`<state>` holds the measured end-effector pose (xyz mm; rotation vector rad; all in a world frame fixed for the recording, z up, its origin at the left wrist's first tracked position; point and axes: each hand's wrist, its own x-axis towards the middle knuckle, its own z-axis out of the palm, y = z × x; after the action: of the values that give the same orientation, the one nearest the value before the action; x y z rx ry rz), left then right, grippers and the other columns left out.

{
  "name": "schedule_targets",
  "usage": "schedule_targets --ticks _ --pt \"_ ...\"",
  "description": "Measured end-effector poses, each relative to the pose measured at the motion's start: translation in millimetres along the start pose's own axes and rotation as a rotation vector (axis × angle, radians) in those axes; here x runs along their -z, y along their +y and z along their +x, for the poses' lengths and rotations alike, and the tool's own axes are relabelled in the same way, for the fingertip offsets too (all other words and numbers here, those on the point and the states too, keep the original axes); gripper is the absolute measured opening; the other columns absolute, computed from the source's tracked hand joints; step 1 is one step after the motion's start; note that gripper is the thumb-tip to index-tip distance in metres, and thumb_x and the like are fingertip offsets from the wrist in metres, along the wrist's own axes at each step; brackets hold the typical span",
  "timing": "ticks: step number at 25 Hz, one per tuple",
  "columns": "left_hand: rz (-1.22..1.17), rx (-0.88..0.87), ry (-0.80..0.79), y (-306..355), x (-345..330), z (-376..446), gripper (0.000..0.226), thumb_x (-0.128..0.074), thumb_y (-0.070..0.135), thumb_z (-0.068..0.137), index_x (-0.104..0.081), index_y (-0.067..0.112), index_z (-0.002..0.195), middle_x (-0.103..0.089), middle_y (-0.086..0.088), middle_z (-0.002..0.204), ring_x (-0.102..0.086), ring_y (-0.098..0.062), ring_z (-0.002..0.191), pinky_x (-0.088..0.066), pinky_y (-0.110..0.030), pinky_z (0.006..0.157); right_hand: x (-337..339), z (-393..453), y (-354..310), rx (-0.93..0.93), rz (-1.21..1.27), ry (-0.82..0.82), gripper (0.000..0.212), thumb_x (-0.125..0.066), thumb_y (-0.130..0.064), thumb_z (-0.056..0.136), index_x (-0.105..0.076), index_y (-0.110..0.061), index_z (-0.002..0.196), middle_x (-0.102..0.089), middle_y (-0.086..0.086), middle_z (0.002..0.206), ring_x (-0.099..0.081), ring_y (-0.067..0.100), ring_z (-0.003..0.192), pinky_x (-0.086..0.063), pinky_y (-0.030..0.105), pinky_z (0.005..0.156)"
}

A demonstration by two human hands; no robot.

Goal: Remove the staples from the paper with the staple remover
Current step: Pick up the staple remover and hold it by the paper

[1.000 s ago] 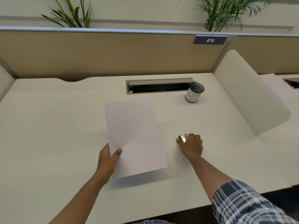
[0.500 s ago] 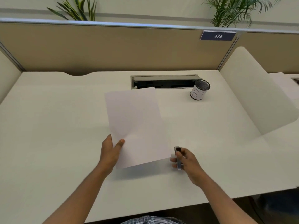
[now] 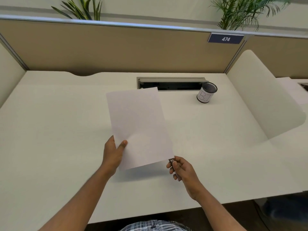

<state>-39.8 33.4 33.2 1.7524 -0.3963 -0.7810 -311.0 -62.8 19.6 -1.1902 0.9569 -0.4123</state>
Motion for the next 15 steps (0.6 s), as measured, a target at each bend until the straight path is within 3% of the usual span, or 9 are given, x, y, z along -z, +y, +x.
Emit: schedule_targets --ticks 8,15 --pt "0.035 -0.019 -0.003 0.8 2.3 -5.7 0.031 -0.063 0.019 0.097 -0.06 0.02 0.128 -0.069 0.002 0.118 -0.067 -0.023 0.106 -0.056 -0.045 0.093 1.2 3.3 -3.4 0.031 -0.022 0.015 0.044 -0.064 -0.035 0.09 -0.06 -0.009 0.125 -0.076 0.011 0.104 -0.065 0.015 0.082 -0.046 0.025 0.061" --pt "0.034 -0.014 -0.002 2.9 -3.5 -7.7 0.027 -0.063 0.02 0.097 -0.059 0.024 0.124 -0.069 0.004 0.118 -0.067 -0.022 0.105 -0.056 -0.046 0.093 0.5 9.0 -4.8 0.031 -0.082 0.003 0.022 -0.061 -0.023 0.1 -0.067 -0.005 0.113 -0.076 0.006 0.094 -0.063 0.004 0.067 -0.045 0.018 0.059"
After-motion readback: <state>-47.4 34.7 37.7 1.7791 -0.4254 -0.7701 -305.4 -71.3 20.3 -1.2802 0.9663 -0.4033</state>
